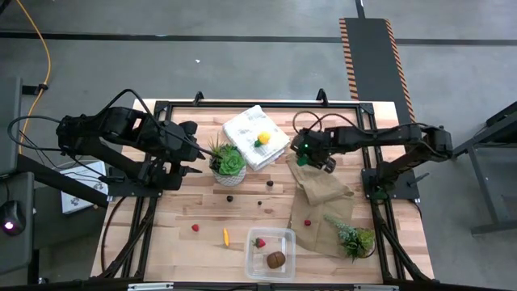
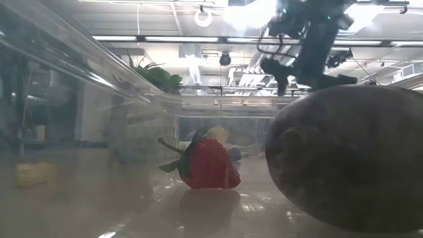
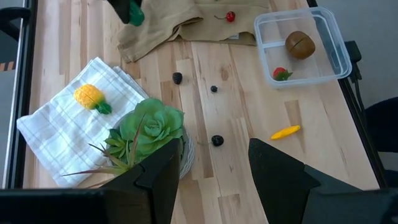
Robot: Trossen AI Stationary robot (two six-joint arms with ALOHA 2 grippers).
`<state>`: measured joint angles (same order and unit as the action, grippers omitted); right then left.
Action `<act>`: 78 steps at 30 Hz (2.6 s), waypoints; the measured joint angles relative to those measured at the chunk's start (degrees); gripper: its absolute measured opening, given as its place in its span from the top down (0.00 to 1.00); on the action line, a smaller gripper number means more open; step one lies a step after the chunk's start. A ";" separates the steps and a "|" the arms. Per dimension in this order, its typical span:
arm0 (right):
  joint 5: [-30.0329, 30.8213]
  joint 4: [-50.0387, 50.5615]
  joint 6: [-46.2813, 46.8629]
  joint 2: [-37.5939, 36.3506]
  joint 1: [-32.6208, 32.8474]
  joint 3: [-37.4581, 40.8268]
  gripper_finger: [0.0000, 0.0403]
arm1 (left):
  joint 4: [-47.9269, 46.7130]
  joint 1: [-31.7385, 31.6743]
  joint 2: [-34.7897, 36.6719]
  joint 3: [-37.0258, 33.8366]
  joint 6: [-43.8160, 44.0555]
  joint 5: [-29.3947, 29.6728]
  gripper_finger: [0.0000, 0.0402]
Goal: Pick and placing Produce into tupperware
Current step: Put the green bell pepper into the transparent bin
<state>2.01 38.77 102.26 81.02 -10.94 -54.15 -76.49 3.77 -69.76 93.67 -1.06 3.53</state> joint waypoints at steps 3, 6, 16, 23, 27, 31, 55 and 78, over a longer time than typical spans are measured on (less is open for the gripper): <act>0.31 -0.13 -6.51 0.01 0.05 -3.23 0.49 | 0.01 0.00 0.00 0.00 0.00 0.00 0.55; 0.52 -0.05 -13.19 0.03 0.44 -6.64 0.49 | 0.07 0.00 0.00 0.00 0.02 0.00 0.55; -0.72 -0.37 -37.37 0.03 0.57 -17.46 0.49 | 0.20 0.00 0.00 0.00 0.02 0.20 0.55; -5.20 -0.48 -54.41 0.06 1.79 -24.49 0.49 | 0.20 0.00 0.00 0.00 0.13 0.20 0.55; -7.23 -0.48 -62.48 0.06 3.96 -27.07 0.49 | 0.20 0.00 0.01 0.00 1.58 0.20 0.55; -8.59 -0.45 -66.57 0.06 6.46 -28.12 0.49 | 0.20 0.00 0.02 0.00 2.99 0.20 0.55; -8.79 -2.79 -77.25 1.98 24.07 -28.29 0.49 | 0.20 0.00 0.02 0.00 26.47 -0.11 0.55; -8.50 -7.71 -66.47 15.52 35.08 -29.69 0.49 | 0.18 0.00 0.02 0.00 36.09 -1.81 0.55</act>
<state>-6.49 31.06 35.79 96.54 24.14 -83.84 -76.31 3.77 -69.74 93.67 35.03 1.72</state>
